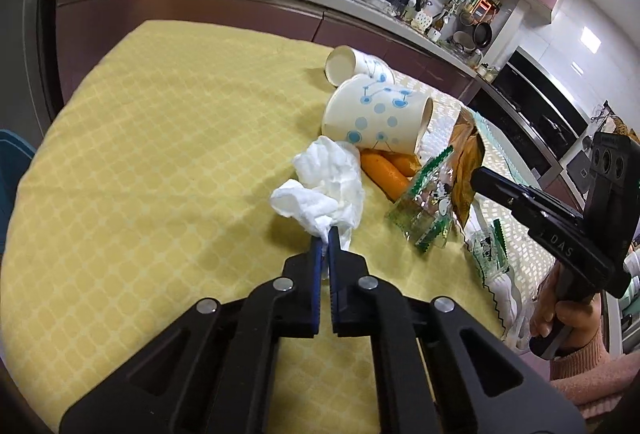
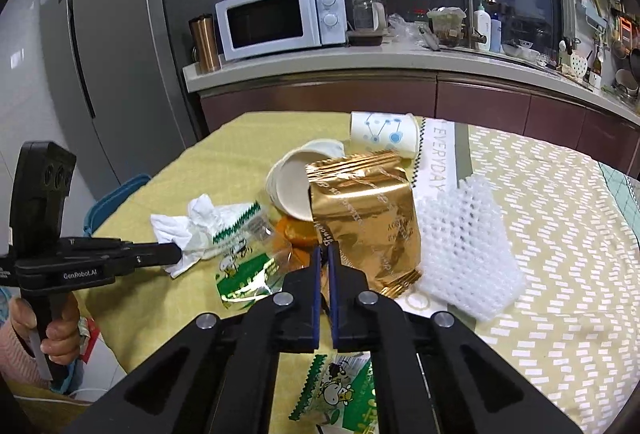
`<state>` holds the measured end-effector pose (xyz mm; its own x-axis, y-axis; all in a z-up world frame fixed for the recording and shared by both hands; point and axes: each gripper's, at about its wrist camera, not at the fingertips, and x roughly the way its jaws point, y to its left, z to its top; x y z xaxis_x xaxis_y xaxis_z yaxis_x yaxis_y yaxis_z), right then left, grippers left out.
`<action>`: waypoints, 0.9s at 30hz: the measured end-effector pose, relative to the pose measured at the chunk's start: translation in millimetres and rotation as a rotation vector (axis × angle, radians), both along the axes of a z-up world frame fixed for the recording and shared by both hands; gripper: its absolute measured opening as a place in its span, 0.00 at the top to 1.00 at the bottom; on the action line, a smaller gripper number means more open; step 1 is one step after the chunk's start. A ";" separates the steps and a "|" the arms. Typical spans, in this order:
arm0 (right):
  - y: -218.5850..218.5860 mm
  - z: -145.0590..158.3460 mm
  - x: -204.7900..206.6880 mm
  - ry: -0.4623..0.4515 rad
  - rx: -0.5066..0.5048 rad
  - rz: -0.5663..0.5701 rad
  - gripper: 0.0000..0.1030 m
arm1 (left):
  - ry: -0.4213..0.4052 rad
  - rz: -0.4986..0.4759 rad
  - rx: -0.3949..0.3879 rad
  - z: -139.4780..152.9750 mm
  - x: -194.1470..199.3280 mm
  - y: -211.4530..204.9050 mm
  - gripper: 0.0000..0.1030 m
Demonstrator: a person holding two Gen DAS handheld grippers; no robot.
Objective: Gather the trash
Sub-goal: 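Grasp the white tissue with the left tool while the right grasps the gold wrapper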
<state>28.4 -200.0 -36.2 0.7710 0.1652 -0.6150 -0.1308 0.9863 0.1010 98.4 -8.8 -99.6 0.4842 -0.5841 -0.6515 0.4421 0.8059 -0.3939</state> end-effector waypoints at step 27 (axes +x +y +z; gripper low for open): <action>11.8 60.5 -8.1 -0.130 0.168 0.125 0.98 | -0.153 0.103 -0.028 51.0 -24.0 72.0 0.97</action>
<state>20.2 -188.3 24.3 0.8090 0.3558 -0.4679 -0.2733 0.9324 0.2365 74.4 63.1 -48.6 0.6348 -0.5428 -0.5499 0.4142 0.8398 -0.3509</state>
